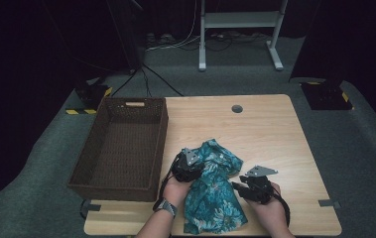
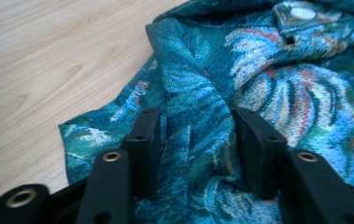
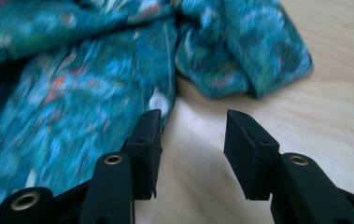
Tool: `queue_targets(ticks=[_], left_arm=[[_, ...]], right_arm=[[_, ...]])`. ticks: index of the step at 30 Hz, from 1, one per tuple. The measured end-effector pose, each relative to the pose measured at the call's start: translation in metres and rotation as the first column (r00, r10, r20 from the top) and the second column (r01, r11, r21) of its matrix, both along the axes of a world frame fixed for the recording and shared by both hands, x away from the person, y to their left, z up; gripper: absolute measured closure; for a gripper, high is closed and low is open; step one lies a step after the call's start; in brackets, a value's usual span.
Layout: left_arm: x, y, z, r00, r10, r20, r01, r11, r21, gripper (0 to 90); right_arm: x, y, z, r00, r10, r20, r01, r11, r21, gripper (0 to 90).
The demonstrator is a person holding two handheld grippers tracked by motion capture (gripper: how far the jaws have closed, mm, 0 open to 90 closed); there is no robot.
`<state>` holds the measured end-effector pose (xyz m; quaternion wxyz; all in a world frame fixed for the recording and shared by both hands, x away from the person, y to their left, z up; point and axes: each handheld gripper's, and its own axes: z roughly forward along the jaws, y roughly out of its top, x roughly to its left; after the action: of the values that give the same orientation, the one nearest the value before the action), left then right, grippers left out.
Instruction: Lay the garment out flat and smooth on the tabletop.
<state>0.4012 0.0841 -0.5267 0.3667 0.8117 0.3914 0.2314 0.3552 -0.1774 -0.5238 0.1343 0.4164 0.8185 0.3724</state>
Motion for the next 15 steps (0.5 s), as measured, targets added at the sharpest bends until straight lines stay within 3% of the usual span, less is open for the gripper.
queue_targets(ticks=[5, 8, 12, 13, 14, 15], left_arm=[[-0.001, 0.001, -0.007, 0.9998, -0.018, -0.006, 0.018, 0.9998, 0.007, 52.2], [0.000, 0.004, -0.012, 0.9998, -0.018, -0.012, 0.018, 0.9995, -0.026, 51.5], [0.001, 0.004, -0.013, 0.9997, -0.022, -0.013, 0.022, 0.9994, -0.027, 51.6], [0.000, 0.004, -0.013, 0.9996, -0.025, -0.011, 0.025, 0.9994, -0.022, 51.7], [-0.001, 0.003, -0.013, 0.9996, -0.025, -0.012, 0.025, 0.9994, -0.026, 51.7], [-0.001, 0.003, -0.014, 0.9996, -0.025, -0.011, 0.025, 0.9992, -0.030, 51.5]], right_arm=[[0.020, 0.007, 0.000, 0.9991, -0.042, -0.005, 0.042, 0.999, -0.025, 53.2], [0.028, 0.014, -0.005, 0.9984, -0.054, -0.018, 0.053, 0.998, -0.026, 47.0], [0.034, 0.025, -0.008, 0.9981, -0.061, 0.004, 0.061, 0.996, -0.058, 46.2], [0.037, 0.030, -0.008, 0.9970, -0.075, 0.017, 0.076, 0.994, -0.076, 52.0], [0.037, 0.030, -0.008, 0.9970, -0.075, 0.017, 0.076, 0.994, -0.076, 52.0], [0.040, 0.032, -0.009, 0.9964, -0.077, 0.034, 0.080, 0.993, -0.081, 61.2]])
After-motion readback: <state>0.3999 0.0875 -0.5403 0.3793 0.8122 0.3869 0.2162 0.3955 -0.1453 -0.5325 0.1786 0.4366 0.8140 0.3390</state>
